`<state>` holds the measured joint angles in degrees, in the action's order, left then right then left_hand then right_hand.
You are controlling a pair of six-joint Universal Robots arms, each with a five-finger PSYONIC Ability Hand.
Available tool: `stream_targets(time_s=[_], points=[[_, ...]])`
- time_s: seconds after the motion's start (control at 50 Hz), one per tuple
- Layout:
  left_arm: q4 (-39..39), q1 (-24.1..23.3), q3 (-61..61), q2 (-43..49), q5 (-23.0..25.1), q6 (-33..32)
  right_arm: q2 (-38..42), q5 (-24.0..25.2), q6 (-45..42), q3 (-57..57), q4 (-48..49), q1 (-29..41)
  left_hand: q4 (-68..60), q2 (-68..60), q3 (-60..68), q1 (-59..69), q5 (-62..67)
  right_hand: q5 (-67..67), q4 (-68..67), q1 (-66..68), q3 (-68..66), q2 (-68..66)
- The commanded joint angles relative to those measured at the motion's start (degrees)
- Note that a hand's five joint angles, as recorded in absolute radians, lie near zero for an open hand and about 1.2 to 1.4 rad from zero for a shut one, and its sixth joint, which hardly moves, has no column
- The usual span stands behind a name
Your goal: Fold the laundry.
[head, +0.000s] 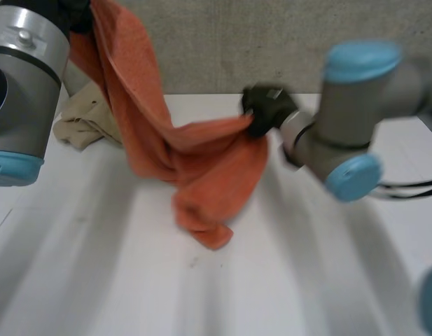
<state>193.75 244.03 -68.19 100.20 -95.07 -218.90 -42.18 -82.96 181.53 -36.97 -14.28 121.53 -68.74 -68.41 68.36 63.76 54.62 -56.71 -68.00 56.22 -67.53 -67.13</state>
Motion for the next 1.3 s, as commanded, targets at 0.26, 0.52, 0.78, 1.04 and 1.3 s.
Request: stream_targets(time_s=[0.26,0.52,0.78,1.04,1.3], points=[[-26.58,1.54,-9.5,4.56,-4.86,0.76,-32.79,-9.23,-42.74,-22.08,-9.0,-2.79,-11.26,-11.59,11.64,16.24,15.38,-13.29,-12.0,23.78,-12.47,-12.87],[-23.7,1.01,2.33,19.48,-4.78,-0.38,-19.81,-11.95,-52.06,-17.9,-7.81,-3.14,-11.26,-11.59,11.64,16.24,15.38,-13.29,-12.0,23.78,-12.47,-12.87],[8.62,-0.39,32.51,31.11,-4.69,-10.93,-9.32,-12.75,-52.77,5.16,29.19,-4.45,-11.26,-11.59,11.64,16.24,15.38,-13.29,-12.0,23.78,-12.47,-12.87],[19.38,-1.27,14.51,21.36,-5.74,-8.39,-17.84,-5.11,-52.59,-12.48,37.75,-6.83,-11.26,-11.59,11.64,16.24,15.38,-13.29,-12.0,23.78,-12.47,-12.87],[7.35,-1.71,-15.56,16.08,-5.57,4.44,-18.29,-0.18,-52.77,-36.23,20.26,-8.15,-11.26,-11.59,11.64,16.24,15.38,-13.29,-12.0,23.78,-12.47,-12.87]])
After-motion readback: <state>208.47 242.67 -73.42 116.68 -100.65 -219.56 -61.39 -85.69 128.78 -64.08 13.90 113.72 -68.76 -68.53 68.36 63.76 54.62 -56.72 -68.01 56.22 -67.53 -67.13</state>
